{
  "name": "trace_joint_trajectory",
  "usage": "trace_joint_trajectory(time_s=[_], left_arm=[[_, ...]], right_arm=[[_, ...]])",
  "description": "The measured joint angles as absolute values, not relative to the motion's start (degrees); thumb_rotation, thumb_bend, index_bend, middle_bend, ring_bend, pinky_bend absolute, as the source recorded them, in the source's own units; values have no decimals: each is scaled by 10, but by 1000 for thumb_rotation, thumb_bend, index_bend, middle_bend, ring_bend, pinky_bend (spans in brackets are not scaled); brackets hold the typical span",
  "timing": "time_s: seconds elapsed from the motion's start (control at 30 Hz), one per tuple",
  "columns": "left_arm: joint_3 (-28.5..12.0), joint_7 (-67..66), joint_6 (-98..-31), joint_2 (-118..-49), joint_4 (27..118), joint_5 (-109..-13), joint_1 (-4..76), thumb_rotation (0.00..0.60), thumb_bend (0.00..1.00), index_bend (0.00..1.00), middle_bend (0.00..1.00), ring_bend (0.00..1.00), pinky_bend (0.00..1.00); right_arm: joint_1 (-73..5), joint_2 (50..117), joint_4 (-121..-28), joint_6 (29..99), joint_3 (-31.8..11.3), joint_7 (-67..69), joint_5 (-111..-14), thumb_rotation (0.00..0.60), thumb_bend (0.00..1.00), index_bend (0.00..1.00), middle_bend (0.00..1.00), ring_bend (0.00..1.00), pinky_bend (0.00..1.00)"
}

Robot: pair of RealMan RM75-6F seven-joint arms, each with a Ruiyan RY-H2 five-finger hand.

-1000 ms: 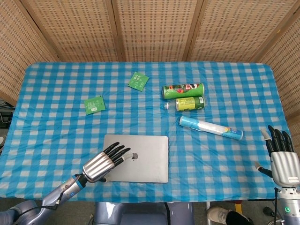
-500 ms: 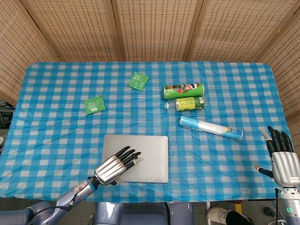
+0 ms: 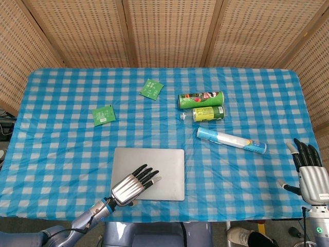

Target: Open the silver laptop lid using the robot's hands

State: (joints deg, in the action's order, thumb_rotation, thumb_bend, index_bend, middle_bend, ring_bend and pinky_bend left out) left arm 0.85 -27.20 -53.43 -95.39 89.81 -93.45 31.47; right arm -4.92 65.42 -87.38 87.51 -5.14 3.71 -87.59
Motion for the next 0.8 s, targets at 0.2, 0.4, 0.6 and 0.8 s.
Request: trace_joint_trajectory(time_s=[0.2,0.4,0.6,0.8], left_arm=[[9,-281,-531,-975,883,-922,323,600,91,0,0,0,0],[6,-287,-532,-986,880,-914,330,600,91,0,0,0,0],[0,-293,-529,-996,881,-904,337,600,90,0,0,0,0],[-2,-304,-521,-1007,872,-888,342,600,91,0,0,0,0]], right_arm=[[-51,654,-872,872,-52,39,-874,600,0,48,0,0,0],[-52,655,-871,868,-51,37,-872,600,0,48,0,0,0],[-53,657,-870,864,-51,31,-870,600,0,49,0,0,0],[-54,659,-870,862,-50,29,-869,600,0,49,0,0,0]])
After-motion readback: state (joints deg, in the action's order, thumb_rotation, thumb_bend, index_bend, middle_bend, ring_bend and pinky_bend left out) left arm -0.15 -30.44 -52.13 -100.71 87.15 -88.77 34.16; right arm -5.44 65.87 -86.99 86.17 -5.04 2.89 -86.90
